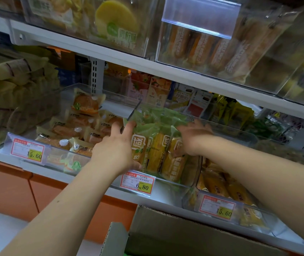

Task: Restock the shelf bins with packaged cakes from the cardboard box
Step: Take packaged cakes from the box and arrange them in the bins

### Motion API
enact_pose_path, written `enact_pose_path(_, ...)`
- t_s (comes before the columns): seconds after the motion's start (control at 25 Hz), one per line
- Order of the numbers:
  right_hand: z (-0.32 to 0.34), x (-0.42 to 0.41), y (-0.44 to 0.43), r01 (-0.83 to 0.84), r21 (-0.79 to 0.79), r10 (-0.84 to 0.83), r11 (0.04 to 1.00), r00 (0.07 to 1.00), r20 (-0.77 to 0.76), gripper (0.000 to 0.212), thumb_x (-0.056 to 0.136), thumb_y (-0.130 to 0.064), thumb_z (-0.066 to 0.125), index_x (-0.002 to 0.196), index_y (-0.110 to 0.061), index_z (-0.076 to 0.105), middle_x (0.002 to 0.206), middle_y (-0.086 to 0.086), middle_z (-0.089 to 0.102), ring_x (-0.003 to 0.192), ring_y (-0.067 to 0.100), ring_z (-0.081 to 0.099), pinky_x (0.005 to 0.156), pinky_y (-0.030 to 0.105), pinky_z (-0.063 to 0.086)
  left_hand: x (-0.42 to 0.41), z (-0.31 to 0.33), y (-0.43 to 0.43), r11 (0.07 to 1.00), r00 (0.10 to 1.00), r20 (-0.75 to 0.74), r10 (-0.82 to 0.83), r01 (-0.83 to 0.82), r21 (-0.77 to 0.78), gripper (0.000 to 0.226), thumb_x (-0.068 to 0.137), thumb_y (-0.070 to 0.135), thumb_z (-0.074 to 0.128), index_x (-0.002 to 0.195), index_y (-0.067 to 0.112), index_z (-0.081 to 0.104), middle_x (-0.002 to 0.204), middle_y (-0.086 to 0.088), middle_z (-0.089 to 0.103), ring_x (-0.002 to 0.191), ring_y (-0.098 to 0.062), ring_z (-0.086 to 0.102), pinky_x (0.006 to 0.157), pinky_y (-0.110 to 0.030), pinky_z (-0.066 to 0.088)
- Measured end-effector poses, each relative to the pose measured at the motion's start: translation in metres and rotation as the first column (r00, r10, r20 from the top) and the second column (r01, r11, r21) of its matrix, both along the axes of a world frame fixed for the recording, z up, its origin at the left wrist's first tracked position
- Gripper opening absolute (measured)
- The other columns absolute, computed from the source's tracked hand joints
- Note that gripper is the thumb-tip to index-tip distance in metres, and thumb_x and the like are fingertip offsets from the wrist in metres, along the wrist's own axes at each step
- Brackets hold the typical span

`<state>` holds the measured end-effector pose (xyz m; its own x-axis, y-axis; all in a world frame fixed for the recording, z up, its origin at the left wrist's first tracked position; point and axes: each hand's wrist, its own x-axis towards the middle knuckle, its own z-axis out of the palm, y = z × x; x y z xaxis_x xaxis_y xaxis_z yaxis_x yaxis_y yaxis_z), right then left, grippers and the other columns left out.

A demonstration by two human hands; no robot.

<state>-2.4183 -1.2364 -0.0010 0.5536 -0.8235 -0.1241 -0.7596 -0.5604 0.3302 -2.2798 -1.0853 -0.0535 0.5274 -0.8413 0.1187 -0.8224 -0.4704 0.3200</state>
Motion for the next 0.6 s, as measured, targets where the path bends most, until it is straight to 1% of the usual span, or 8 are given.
enact_pose_path(0.12,-0.003,0.003,0.004,0.023,-0.041,-0.025,0.999,0.998,-0.051,0.098,0.073,-0.071,0.063,0.149,-0.02,0.027,0.155,0.009,0.028,0.144,0.033,0.014,0.113,0.054,0.019,-0.001,0.005,-0.001,0.998,0.999,-0.025,0.023,-0.021,0.052,0.117,0.063,0.051,0.086,0.148,0.036,0.007,0.152,-0.01,0.018,0.127,-0.039,0.046,0.094,-0.05,0.049)
enact_pose_path(0.2,0.0,-0.001,0.01,0.028,-0.041,-0.029,0.999,1.0,-0.012,0.098,0.073,-0.073,0.059,0.148,-0.017,0.029,0.154,0.01,0.029,0.142,0.032,0.017,0.111,0.051,0.022,-0.001,0.006,0.0,0.999,0.998,-0.066,0.018,-0.016,0.03,0.123,0.061,0.051,0.087,0.15,0.038,0.002,0.157,-0.011,0.011,0.131,-0.039,0.042,0.097,-0.05,0.047)
enact_pose_path(0.28,0.003,-0.012,0.016,-0.005,-0.053,0.013,0.999,0.987,0.16,0.098,0.073,-0.075,0.058,0.147,-0.017,0.031,0.151,0.01,0.033,0.14,0.031,0.024,0.109,0.048,0.026,-0.001,0.003,0.005,1.0,0.989,-0.148,0.01,-0.014,-0.023,0.134,0.059,0.05,0.088,0.15,0.043,-0.011,0.162,-0.007,0.001,0.138,-0.04,0.035,0.1,-0.051,0.045)
enact_pose_path(0.36,0.005,-0.033,0.026,-0.049,-0.085,0.076,0.995,0.932,0.354,0.094,0.075,-0.074,0.056,0.147,-0.019,0.031,0.148,0.009,0.037,0.136,0.03,0.029,0.11,0.045,0.029,-0.003,0.0,0.011,0.995,0.972,-0.236,-0.005,-0.019,-0.099,0.142,0.057,0.051,0.089,0.147,0.047,-0.021,0.163,-0.007,-0.003,0.143,-0.04,0.029,0.104,-0.054,0.042)
enact_pose_path(0.44,0.001,-0.061,0.038,-0.088,-0.113,0.136,0.99,0.829,0.542,0.08,0.082,-0.066,0.056,0.146,-0.021,0.034,0.146,0.006,0.041,0.136,0.027,0.032,0.111,0.042,0.029,-0.007,0.0,0.016,0.985,0.961,-0.278,0.004,-0.052,-0.163,0.14,0.057,0.057,0.086,0.149,0.045,-0.019,0.163,-0.009,-0.003,0.147,-0.038,0.02,0.111,-0.054,0.033)
enact_pose_path(0.48,-0.003,-0.076,0.046,-0.117,-0.148,0.185,0.982,0.743,0.643,0.069,0.087,-0.058,0.056,0.143,-0.022,0.04,0.139,0.002,0.047,0.132,0.023,0.035,0.108,0.039,0.032,-0.013,0.002,0.022,0.977,0.976,-0.219,0.01,-0.056,-0.204,0.134,0.059,0.062,0.082,0.151,0.042,-0.013,0.163,-0.01,0.001,0.147,-0.036,0.016,0.114,-0.053,0.028)
enact_pose_path(0.56,-0.016,-0.113,0.073,-0.187,-0.231,0.295,0.955,0.504,0.811,0.04,0.093,-0.038,0.057,0.13,-0.023,0.053,0.114,-0.007,0.057,0.113,0.013,0.046,0.096,0.028,0.039,-0.033,0.006,0.037,0.916,0.995,0.087,-0.038,0.069,-0.396,0.105,0.072,0.058,0.074,0.154,0.027,0.016,0.154,-0.015,0.026,0.139,-0.034,0.028,0.113,-0.048,0.031)
enact_pose_path(0.6,-0.027,-0.131,0.087,-0.226,-0.259,0.332,0.939,0.395,0.857,0.028,0.094,-0.03,0.057,0.121,-0.022,0.058,0.102,-0.008,0.058,0.101,0.011,0.05,0.086,0.024,0.042,-0.047,0.007,0.045,0.824,0.96,0.265,-0.091,0.222,-0.522,0.081,0.08,0.048,0.07,0.147,0.017,0.037,0.14,-0.017,0.043,0.127,-0.032,0.041,0.106,-0.044,0.04)
